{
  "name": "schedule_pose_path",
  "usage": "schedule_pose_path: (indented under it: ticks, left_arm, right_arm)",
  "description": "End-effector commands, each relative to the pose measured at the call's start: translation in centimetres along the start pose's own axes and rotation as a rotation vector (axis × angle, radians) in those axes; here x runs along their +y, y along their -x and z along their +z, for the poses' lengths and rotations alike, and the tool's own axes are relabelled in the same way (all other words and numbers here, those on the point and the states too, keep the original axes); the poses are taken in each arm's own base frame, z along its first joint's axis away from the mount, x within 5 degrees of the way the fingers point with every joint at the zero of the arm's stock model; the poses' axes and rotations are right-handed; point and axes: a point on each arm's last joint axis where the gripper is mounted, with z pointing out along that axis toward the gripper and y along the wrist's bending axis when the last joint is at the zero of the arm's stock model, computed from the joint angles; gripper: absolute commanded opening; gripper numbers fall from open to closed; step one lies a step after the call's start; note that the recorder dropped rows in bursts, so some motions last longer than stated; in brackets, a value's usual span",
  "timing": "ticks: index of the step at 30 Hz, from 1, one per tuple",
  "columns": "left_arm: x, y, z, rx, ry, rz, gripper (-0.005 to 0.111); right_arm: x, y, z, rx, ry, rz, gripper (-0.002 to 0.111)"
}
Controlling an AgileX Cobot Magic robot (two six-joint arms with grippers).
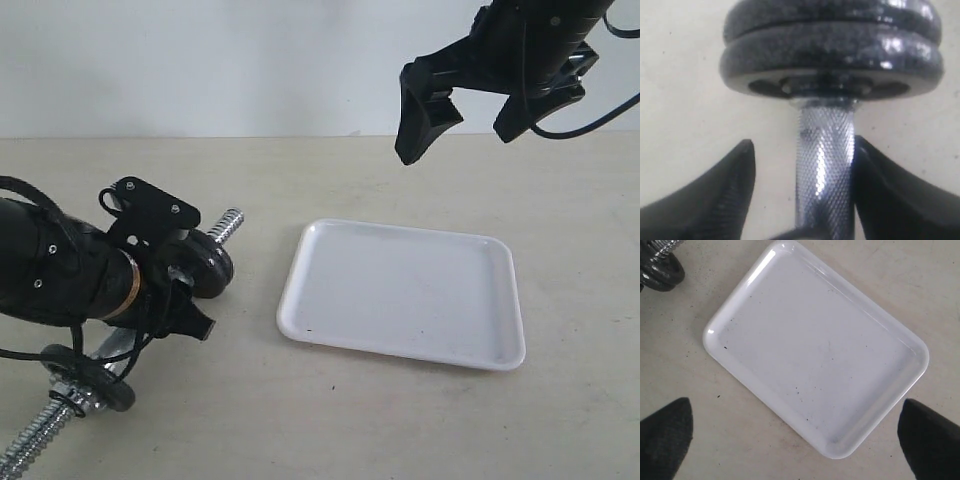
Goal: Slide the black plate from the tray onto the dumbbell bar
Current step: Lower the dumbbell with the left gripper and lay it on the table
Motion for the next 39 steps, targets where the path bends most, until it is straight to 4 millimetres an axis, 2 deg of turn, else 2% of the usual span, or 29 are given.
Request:
schedule_pose_path:
  ticks: [1,4,6,8,9,14,16,27,34,39]
  left_arm:
    - [0.8,-0.8,-0.3,0.115,0.069,0.009,0.047]
    - [0.6,-1.0,-0.3,0.132,0.054,-0.008,0.039]
    - [0.3,-0.9,-0.3,0.125,0.021,-0.028,0.025]
    - [-0.3,-0.4,-0.3,0.086,-0.052,-0.055,0.004]
    - [-0.5,-0.1,-0.3,0.076,-0.069,-0.069,0.004]
    - [-1.0,3.5,-0.9,-0.040,-0.144,-0.138,0.004]
    - [-1.0,4.2,-1.1,-0.057,-0.152,-0.157,0.004]
    - [-0.9,6.7,-1.4,-0.121,-0.159,-0.188,0.004]
    - [-1.8,7.2,0.5,-0.098,-0.171,-0.207,0.004]
    - [-2.3,7.4,0.9,-0.104,-0.211,-0.224,0.004]
  right_arm:
    - [0.0,0.0,-0.4,-0.017,-0.002,-0.012,0.105]
    - [0.1,0.0,-0.4,-0.018,0.002,-0.010,0.105]
    - [0.1,0.0,-0.4,-0.018,0.005,-0.009,0.105]
    - [0.1,0.0,-0.4,-0.018,0.005,-0.009,0.105]
    - [0.1,0.0,-0.4,-0.018,0.005,-0.009,0.105]
    - [0.1,0.0,-0.4,-0.021,0.004,-0.009,0.105]
    - [0.1,0.1,-0.4,-0.026,0.003,-0.009,0.105]
    - [0.1,0.1,-0.4,-0.028,0.003,-0.009,0.105]
    - [0.1,0.1,-0.4,-0.028,0.002,-0.015,0.105]
    - [0.1,0.2,-0.4,-0.036,0.001,-0.020,0.088]
